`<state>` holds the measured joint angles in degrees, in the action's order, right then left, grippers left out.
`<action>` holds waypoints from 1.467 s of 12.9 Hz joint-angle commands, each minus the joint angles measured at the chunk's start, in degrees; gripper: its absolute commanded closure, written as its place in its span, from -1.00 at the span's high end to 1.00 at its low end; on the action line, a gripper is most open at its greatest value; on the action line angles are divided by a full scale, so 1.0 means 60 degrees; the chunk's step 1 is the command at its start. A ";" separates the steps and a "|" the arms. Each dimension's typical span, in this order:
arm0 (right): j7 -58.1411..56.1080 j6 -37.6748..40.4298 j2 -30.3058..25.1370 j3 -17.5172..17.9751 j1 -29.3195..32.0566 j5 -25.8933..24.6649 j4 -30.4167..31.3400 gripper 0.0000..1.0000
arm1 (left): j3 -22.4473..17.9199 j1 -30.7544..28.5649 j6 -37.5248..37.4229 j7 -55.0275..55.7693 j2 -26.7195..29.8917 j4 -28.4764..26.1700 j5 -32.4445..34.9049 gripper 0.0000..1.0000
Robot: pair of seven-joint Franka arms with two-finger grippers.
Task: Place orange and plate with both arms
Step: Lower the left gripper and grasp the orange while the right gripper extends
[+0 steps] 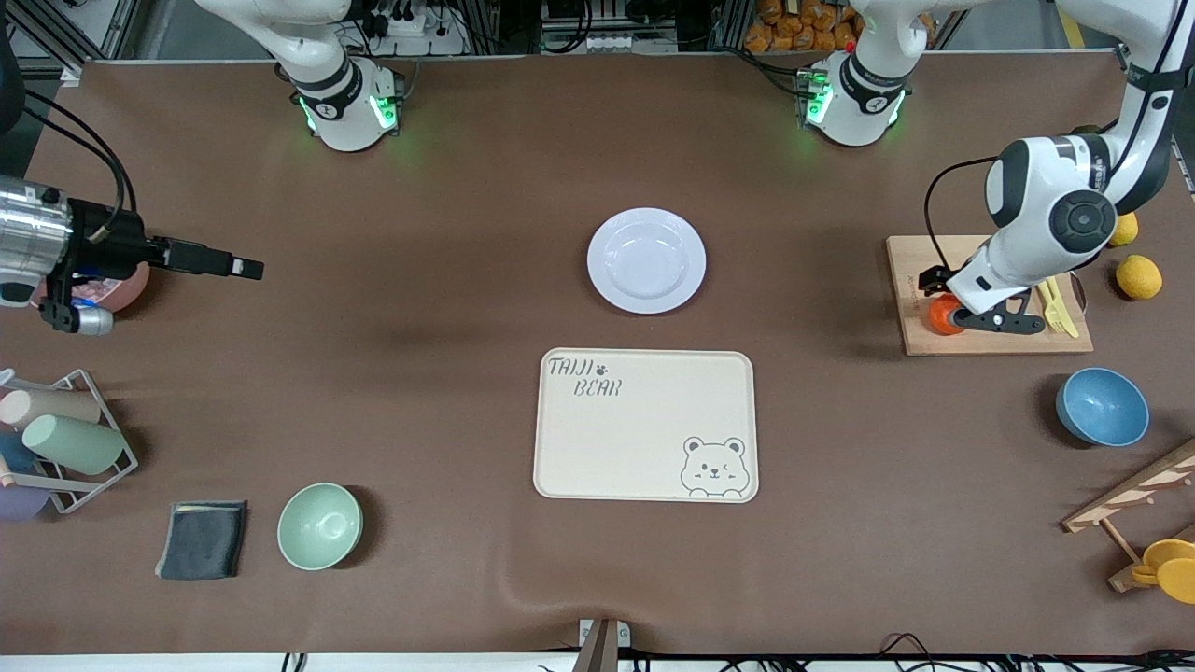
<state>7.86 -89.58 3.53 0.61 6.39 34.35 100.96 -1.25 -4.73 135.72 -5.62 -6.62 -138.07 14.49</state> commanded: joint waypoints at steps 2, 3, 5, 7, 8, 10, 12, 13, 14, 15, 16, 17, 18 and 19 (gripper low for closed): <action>-0.0080 -0.0523 -0.0486 0.0147 0.0063 0.0632 0.0793 1.00 | 0.0047 -0.0076 0.0538 -0.0104 -0.0594 0.0072 0.0515 1.00; -0.0095 -0.0843 -0.0616 0.0148 -0.0054 0.0894 0.1070 1.00 | 0.0047 -0.0076 0.0612 -0.0104 -0.0712 0.0087 0.0530 1.00; -0.0080 -0.1693 -0.1040 0.0148 -0.0420 0.1115 0.1802 1.00 | 0.0033 -0.0178 0.0904 -0.0104 -0.1034 0.0160 0.0545 1.00; -0.0080 -0.1740 -0.1086 0.0148 -0.0465 0.1335 0.1937 1.00 | 0.0032 -0.0412 0.1211 -0.0118 -0.1371 0.0277 0.0923 1.00; -0.0080 -0.1798 -0.1086 0.0148 -0.0465 0.1554 0.2039 1.00 | 0.0047 -0.0631 0.1416 -0.0118 -0.1532 0.0350 0.1129 1.00; -0.0168 -0.1960 -0.1057 0.0148 -0.0450 0.2183 0.2273 1.00 | 0.0062 -0.0706 0.1462 -0.0118 -0.1621 0.0424 0.1262 1.00; -0.0401 -0.2193 -0.0824 0.0148 -0.0479 0.2259 0.2318 1.00 | 0.0062 -0.0706 0.1462 -0.0118 -0.1651 0.0468 0.1263 1.00; -0.0809 -0.2296 -0.0605 0.0148 -0.0465 0.2302 0.2333 1.00 | 0.0062 -0.0706 0.1462 -0.0104 -0.1651 0.0468 0.1263 1.00; -0.1161 -0.2471 -0.0443 0.0148 -0.0479 0.2404 0.2420 1.00 | 0.0076 -0.0648 0.1462 -0.0060 -0.1607 0.0468 0.1263 -0.20; -0.1251 -0.2647 -0.0456 0.0148 -0.0509 0.2739 0.2638 1.00 | 0.0091 -0.0633 0.1448 0.0085 -0.1563 0.0468 0.1263 -0.99; -0.1281 -0.2677 -0.0471 0.0148 -0.0639 0.3076 0.2829 1.00 | 0.0106 -0.0619 0.1390 0.0029 -0.1447 0.0454 0.1263 -1.00; -0.1267 -0.2707 -0.0500 0.0148 -0.0713 0.3108 0.2918 1.00 | 0.0149 -0.0618 0.1360 -0.0030 -0.1214 0.0453 0.1263 -1.00; -0.1267 -0.2809 -0.0529 0.0148 -0.0757 0.3167 0.3093 1.00 | 0.0266 -0.0618 0.1273 -0.0074 -0.0892 0.0453 0.1263 -1.00; -0.1281 -0.3114 -0.0631 0.0148 -0.0801 0.3573 0.3442 1.00 | 0.0441 -0.0618 0.0793 -0.0118 -0.0512 0.0497 0.1263 -1.00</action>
<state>0.92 -105.75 1.59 1.66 2.36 52.36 118.01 -0.09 -8.35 143.75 -5.69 -14.67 -134.70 20.82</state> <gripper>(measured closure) 0.000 0.256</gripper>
